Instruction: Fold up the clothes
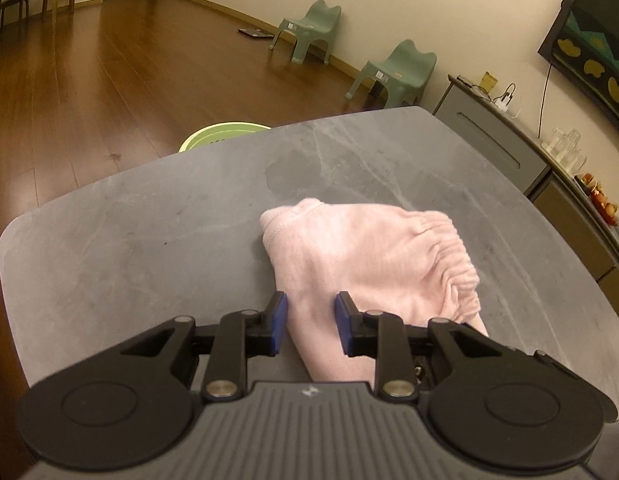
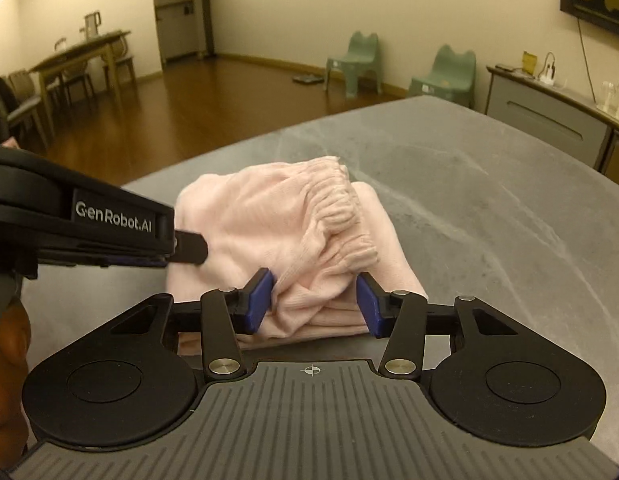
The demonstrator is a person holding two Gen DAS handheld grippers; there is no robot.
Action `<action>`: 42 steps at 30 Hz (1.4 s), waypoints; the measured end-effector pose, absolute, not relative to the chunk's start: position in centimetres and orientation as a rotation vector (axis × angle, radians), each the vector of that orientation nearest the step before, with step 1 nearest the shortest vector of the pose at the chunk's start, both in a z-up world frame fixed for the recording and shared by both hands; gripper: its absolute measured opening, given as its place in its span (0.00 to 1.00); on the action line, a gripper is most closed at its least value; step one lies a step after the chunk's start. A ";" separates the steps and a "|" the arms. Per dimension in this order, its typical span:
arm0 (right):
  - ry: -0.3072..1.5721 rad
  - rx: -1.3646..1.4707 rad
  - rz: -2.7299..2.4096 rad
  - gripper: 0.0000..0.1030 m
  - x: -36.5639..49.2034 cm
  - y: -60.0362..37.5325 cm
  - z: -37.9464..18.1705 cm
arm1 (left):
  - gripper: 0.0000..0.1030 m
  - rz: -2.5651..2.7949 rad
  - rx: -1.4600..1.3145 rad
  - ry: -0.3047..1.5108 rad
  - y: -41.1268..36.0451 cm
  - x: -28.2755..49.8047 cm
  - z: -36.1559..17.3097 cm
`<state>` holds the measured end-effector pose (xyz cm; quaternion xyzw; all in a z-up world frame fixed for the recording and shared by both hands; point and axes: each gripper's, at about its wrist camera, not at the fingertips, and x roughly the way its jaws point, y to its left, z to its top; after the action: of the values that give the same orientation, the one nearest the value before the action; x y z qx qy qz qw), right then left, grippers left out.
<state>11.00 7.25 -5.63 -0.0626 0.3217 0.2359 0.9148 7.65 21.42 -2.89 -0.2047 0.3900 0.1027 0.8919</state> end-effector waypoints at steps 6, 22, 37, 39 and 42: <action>0.646 -0.115 0.442 0.55 7.5 3.4 -3.6 | 0.25 0.188 -0.378 0.793 20.2 5.6 -1.5; 0.690 -0.028 -0.225 0.79 -4.0 -28.0 1.3 | 0.49 -0.619 -0.052 0.849 -8.0 -0.4 0.6; 0.618 0.202 -0.526 0.84 -7.5 -47.9 0.0 | 0.55 -0.856 0.155 0.837 -30.5 -2.6 1.8; 0.626 0.218 -0.515 0.84 -6.8 -48.9 -0.7 | 0.55 -0.854 0.176 0.847 -32.2 -2.4 1.2; 0.638 0.241 -0.500 0.85 -5.6 -50.5 -1.7 | 0.55 -0.839 0.196 0.863 -33.6 -1.8 0.4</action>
<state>-5.59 -50.49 -1.74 0.1169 0.3094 -0.2426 0.9120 -1.80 -33.60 0.43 0.0920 0.4051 -0.3940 0.8199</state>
